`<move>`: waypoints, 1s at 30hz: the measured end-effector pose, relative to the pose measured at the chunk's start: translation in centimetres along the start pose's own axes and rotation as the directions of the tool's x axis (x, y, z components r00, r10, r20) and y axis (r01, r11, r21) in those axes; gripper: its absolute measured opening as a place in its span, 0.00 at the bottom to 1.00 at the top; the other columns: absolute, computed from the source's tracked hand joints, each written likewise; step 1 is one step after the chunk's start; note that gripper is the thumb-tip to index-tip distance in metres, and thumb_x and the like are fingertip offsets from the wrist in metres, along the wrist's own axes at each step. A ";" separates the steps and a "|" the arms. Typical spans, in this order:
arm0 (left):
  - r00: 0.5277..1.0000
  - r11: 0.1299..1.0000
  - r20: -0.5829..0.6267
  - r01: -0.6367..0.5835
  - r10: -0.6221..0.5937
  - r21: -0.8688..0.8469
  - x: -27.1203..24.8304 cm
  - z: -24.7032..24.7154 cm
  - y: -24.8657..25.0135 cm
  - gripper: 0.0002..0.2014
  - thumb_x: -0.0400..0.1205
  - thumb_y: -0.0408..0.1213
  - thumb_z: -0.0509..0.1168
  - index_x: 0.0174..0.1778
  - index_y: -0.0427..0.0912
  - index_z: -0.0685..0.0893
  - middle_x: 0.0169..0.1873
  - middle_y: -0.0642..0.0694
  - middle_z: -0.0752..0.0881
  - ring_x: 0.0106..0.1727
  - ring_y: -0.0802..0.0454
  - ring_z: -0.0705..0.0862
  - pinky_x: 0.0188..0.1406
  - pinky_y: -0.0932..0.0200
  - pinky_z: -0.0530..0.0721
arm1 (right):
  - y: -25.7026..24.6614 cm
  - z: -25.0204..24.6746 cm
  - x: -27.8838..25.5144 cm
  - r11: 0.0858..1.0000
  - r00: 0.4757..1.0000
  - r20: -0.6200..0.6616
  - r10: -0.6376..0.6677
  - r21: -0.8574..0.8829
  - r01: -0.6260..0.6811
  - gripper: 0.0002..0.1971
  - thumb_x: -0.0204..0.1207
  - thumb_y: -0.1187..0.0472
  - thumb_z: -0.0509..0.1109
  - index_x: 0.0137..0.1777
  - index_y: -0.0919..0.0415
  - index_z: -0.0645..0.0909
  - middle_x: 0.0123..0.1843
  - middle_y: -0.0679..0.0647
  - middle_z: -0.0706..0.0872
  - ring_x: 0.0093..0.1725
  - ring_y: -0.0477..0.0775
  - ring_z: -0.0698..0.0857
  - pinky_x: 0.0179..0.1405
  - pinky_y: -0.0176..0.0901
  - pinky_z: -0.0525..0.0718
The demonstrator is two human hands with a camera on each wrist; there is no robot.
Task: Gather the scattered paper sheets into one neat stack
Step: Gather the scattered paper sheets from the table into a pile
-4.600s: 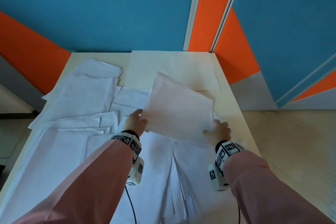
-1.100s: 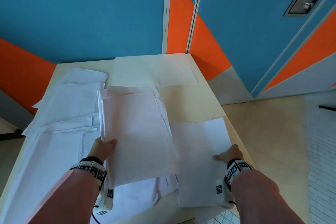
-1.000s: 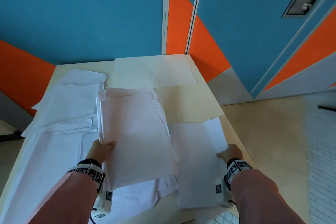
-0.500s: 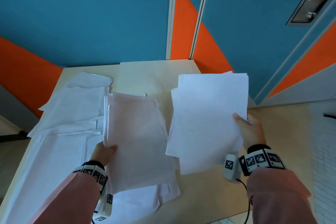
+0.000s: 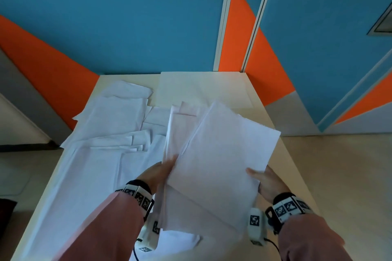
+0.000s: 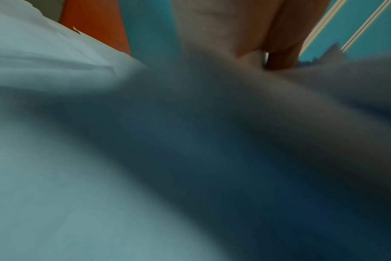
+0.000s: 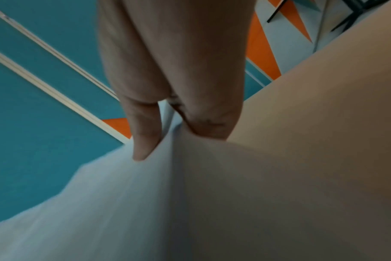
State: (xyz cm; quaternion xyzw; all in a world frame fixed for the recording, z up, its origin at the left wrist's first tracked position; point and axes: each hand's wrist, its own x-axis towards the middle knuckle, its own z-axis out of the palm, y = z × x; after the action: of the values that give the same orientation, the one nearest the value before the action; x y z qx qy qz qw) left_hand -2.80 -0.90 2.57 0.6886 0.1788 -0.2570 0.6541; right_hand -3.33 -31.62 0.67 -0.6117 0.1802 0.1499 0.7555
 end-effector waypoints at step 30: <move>0.813 0.620 -0.577 0.493 -0.078 0.611 2.1 -2.8 -4.6 0.48 0.64 0.53 0.78 0.74 0.36 0.62 0.68 0.40 0.76 0.70 0.41 0.76 0.67 0.46 0.75 | -2.2 -4.6 -2.2 0.926 0.952 -0.305 0.028 -0.350 -0.139 0.16 0.74 0.53 0.72 0.54 0.66 0.87 0.55 0.61 0.89 0.51 0.60 0.86 0.63 0.50 0.77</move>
State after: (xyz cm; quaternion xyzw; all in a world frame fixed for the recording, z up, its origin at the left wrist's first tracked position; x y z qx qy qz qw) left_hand -3.48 2.08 -2.38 0.8942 0.3326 -0.2252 0.1980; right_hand -4.68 -36.59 2.69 -0.7494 0.2855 0.1206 0.5852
